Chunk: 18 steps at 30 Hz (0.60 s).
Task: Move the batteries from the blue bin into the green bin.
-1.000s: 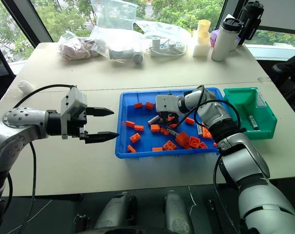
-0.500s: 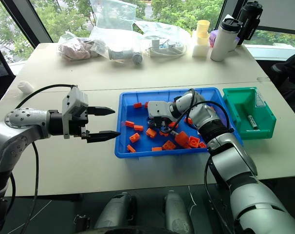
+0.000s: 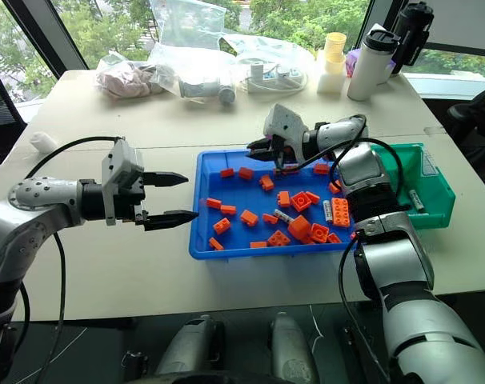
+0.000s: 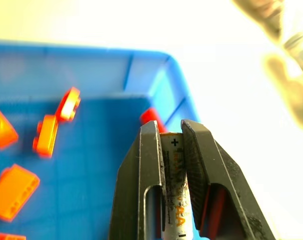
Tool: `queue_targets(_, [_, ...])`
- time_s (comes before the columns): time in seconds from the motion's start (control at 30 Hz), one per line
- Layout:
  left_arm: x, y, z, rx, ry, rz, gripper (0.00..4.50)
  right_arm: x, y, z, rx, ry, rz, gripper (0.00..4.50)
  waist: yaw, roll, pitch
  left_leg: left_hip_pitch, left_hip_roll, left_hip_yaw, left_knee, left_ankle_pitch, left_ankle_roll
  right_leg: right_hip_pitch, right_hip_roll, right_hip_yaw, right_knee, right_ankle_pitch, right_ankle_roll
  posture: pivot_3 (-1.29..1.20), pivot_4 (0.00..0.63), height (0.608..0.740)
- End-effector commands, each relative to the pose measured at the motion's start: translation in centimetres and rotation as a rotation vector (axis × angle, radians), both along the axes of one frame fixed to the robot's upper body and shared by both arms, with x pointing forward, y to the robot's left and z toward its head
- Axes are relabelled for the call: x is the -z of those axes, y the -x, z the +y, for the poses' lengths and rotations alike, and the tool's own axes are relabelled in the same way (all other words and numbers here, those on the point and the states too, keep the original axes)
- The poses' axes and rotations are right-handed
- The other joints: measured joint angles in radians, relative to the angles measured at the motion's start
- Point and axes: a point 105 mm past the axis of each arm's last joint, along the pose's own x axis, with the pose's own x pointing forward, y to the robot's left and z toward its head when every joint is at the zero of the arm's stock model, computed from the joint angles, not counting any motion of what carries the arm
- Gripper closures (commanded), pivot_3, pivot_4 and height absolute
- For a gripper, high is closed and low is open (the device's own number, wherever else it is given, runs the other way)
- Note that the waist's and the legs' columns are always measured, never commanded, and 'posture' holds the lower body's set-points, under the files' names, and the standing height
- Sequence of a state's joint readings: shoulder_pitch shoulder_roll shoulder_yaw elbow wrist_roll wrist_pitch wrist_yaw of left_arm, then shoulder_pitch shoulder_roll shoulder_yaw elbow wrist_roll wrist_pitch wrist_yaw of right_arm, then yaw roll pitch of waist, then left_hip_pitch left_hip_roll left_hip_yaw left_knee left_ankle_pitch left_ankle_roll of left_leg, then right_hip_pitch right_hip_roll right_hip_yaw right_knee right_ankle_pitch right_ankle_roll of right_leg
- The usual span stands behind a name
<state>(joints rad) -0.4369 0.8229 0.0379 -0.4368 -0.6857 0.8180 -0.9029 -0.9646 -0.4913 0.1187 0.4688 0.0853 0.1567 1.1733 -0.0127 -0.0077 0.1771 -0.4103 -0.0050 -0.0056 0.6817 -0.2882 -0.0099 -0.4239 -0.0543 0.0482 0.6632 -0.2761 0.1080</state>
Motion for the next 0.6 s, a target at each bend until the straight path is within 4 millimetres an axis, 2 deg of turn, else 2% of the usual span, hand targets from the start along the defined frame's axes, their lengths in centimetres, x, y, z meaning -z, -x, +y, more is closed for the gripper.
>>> queue_targets(0.03, [-2.3,-0.3,-0.5,0.013,0.069,-0.073,0.00,-4.3,0.7,-3.2,0.150,-0.173,-0.077,4.46,0.004,0.000,0.000,0.000,-0.001,0.000,0.000,0.000,0.000,0.000,-0.001,0.000,0.000,0.000,0.000,0.00,0.150,0.740])
queue_targets(0.07, [-2.6,-0.4,-0.6,0.018,0.081,-0.077,0.00,-4.7,0.8,-3.9,0.188,-0.191,-0.085,4.46,0.005,0.000,0.000,0.000,-0.001,0.000,0.000,0.000,0.000,0.000,-0.002,-0.001,0.000,0.000,0.000,0.00,0.150,0.740])
queue_targets(0.1, [-3.0,-0.5,-0.9,0.029,0.104,-0.083,0.00,-5.4,0.9,-6.0,0.275,-0.225,-0.102,4.46,0.003,0.000,0.000,0.000,-0.002,0.000,0.000,0.000,0.000,0.000,-0.003,-0.001,0.000,0.000,0.000,0.00,0.150,0.740])
queue_targets(0.13, [-3.5,-0.9,-1.5,0.044,0.128,-0.103,0.00,-6.2,1.2,-9.4,0.416,-0.270,-0.124,4.46,0.004,0.000,0.000,0.000,-0.002,0.000,0.000,0.000,0.000,0.000,-0.003,-0.001,0.000,0.000,0.000,0.00,0.150,0.740])
queue_targets(0.2, [-3.9,-1.5,-2.3,0.070,0.147,-0.127,0.00,-7.1,2.0,-14.2,0.614,-0.322,-0.154,4.46,0.021,0.000,0.000,-0.001,-0.003,0.000,0.000,0.000,0.000,0.001,-0.004,-0.002,0.000,0.000,0.000,0.00,0.150,0.740])
queue_targets(0.23, [-3.7,-1.6,-2.8,0.094,0.144,-0.127,0.00,-7.0,2.4,-16.5,0.724,-0.327,-0.165,4.46,0.023,0.000,0.000,-0.001,-0.003,0.001,0.000,0.000,0.000,0.001,-0.004,-0.002,-0.001,0.000,0.000,0.00,0.150,0.740])
queue_targets(0.33, [-3.1,-2.2,-3.8,0.148,0.120,-0.126,0.00,-5.5,3.7,-20.8,0.928,-0.275,-0.153,4.46,0.020,0.000,0.000,-0.001,-0.004,0.003,0.000,0.000,0.000,0.001,-0.003,-0.002,-0.001,0.000,0.000,0.00,0.150,0.740])
queue_targets(0.43, [-2.6,-2.9,-4.7,0.186,0.092,-0.142,0.00,-3.8,5.0,-23.0,1.035,-0.231,-0.121,4.46,0.010,0.000,0.000,0.000,-0.002,0.004,0.000,0.000,0.000,0.001,0.000,-0.001,-0.001,0.000,0.000,0.00,0.150,0.740])
queue_targets(0.53, [-2.4,-3.3,-5.2,0.212,0.084,-0.152,0.00,-3.3,5.6,-23.5,1.066,-0.336,-0.071,4.46,-0.009,0.001,-0.001,0.001,-0.001,0.005,0.000,0.000,0.001,0.001,0.002,0.001,-0.001,0.000,0.000,0.00,0.150,0.740])
queue_targets(0.6, [-2.3,-3.3,-5.5,0.223,0.086,-0.152,0.00,-2.2,5.8,-24.0,1.097,-0.330,-0.037,4.46,-0.011,0.001,-0.001,0.001,0.000,0.006,0.000,0.000,0.001,0.000,0.004,0.003,0.000,0.000,0.000,0.00,0.150,0.740])
